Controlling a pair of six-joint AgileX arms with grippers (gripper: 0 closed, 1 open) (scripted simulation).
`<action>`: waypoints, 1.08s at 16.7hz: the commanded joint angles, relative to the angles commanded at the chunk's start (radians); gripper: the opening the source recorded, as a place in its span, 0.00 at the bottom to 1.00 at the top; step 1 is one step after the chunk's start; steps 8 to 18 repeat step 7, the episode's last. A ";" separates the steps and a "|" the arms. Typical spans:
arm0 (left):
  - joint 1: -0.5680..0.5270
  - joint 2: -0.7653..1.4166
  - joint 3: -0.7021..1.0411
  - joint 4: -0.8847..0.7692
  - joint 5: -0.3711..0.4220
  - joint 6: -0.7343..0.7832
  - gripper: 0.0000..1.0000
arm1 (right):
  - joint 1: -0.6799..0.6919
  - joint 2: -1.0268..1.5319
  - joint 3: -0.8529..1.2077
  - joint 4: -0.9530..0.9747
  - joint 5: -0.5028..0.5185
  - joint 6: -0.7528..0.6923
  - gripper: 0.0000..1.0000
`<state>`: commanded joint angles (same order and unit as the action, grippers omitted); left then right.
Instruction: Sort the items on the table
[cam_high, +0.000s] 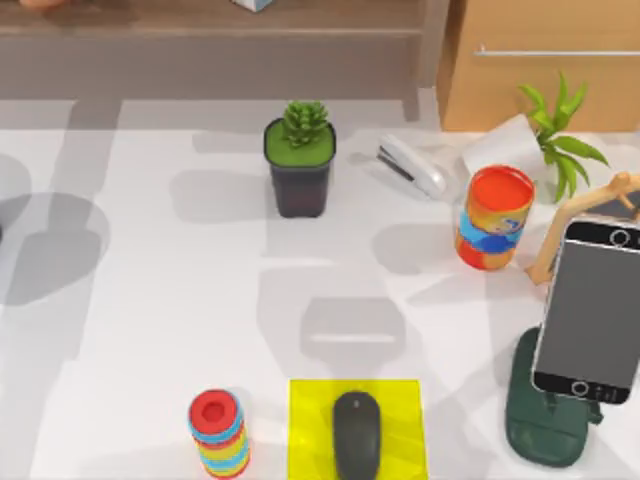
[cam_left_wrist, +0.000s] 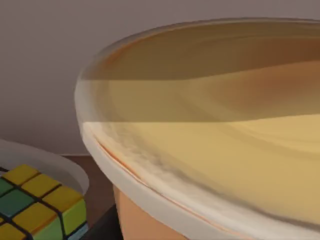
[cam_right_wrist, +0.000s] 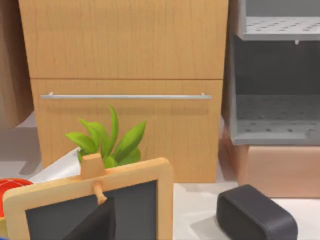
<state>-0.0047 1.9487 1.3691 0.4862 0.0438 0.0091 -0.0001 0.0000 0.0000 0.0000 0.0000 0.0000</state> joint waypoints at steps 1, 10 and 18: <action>0.000 0.000 0.000 0.000 0.000 0.000 0.98 | 0.000 0.000 0.000 0.000 0.000 0.000 1.00; 0.000 0.000 0.000 0.000 0.000 0.000 1.00 | 0.000 0.000 0.000 0.000 0.000 0.000 1.00; 0.000 0.000 0.000 0.000 0.000 0.000 1.00 | 0.000 0.000 0.000 0.000 0.000 0.000 1.00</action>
